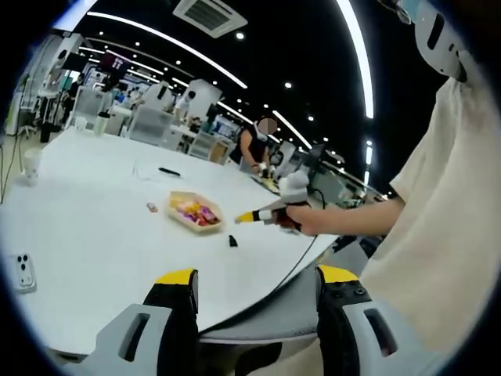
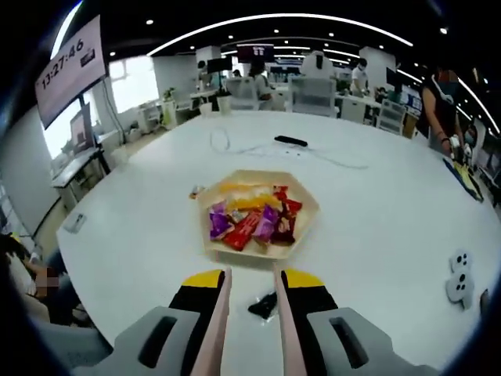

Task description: Place the target food into the container with the food tongs after gripping and lifting it, then release it inside without dropping or visibly crushing the food.

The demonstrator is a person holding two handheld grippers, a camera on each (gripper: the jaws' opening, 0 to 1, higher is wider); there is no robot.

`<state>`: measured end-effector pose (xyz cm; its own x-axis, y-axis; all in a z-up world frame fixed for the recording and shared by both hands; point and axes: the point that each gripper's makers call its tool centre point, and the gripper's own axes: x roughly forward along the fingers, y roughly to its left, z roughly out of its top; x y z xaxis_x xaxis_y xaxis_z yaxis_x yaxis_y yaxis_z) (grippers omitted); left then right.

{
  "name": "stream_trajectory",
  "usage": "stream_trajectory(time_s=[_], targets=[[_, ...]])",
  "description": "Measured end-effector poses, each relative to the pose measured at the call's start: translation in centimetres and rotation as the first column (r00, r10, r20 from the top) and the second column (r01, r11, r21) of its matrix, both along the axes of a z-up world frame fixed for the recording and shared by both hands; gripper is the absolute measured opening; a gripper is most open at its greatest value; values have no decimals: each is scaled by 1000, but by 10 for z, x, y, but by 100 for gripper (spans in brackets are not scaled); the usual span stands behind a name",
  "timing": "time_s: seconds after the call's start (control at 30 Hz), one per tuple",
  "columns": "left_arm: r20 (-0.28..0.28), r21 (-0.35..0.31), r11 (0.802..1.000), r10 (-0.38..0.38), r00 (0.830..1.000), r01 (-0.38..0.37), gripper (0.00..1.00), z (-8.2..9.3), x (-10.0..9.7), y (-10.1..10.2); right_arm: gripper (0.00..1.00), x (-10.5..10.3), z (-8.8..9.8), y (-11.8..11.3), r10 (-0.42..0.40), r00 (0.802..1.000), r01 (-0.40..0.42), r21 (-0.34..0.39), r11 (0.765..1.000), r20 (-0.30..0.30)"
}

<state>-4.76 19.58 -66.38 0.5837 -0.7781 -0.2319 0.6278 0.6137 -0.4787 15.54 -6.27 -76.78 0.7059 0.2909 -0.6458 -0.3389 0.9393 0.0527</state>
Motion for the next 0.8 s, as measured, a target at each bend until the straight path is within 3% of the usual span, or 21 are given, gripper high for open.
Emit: stream_trajectory(time_s=[0.37,0.8], targets=[[-25,47,998,-43,999,44,58,-5,-2,-11,28,-9,-27,2,22,999,-22,-6,1000,-44],[-66,53,996,-62,996,66,59,-10,-2,-26,28,-13,-54,3,32,997,-34,-26,999,-72]])
